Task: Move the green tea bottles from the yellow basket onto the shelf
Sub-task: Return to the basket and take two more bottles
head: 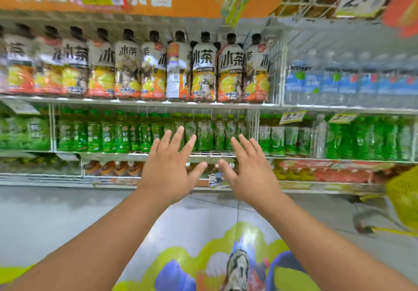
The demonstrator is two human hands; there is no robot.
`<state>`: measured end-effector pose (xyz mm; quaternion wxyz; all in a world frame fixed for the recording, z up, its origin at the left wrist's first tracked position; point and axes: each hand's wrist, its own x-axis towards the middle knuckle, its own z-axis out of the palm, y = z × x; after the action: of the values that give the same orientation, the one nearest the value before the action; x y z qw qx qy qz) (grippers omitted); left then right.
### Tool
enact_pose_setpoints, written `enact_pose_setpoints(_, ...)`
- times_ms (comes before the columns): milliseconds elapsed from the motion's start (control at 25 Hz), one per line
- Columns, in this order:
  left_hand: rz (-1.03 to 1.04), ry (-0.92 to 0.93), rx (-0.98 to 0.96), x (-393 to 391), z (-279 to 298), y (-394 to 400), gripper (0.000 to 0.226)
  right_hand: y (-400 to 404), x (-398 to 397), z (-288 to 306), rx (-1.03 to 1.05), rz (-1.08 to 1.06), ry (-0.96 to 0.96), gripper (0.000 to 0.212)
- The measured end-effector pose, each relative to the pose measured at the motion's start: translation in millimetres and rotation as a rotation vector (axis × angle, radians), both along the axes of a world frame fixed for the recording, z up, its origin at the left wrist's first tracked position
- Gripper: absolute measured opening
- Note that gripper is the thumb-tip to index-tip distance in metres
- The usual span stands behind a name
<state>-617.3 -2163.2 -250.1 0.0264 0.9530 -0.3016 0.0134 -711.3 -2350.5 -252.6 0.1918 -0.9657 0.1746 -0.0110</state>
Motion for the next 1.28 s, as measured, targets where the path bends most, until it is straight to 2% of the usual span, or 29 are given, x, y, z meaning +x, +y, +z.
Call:
enact_pose_setpoints(120, -0.006, 0.003, -0.052, -47.5, 52.9, 25.2, 0.085, 22.7, -47.5, 56.0, 0.036, -0.009, -0.035, 0.075)
enact_pose_setpoints(480, 0.020, 0.019, -0.070, -157.7, 166.5, 56.9, 0.081, 65.3, -155.4, 173.7, -0.110, 0.012, -0.073, 0.076)
enact_pose_setpoints(640, 0.035, 0.002, -0.098, -181.8, 196.6, 55.3, 0.078, 73.7, -195.1, 191.6, -0.006, 0.028, -0.070, 0.074)
enact_pose_setpoints(840, 0.024, 0.013, -0.133, -205.7, 217.1, 38.9, 0.078, 46.7, -224.1, 214.3, -0.038, 0.008, -0.116, 0.076)
enact_pose_setpoints(1040, -0.096, 0.024, -0.125, -220.5, 230.5, -3.5, 0.078, 9.7, -251.5, 235.3, -0.059, -0.110, -0.140, 0.076)
enact_pose_setpoints(1280, -0.319, 0.024, -0.134, -256.1, 244.9, -98.7, 0.078, -62.7, -323.7, 238.0, -0.049, -0.334, -0.199, 0.076)
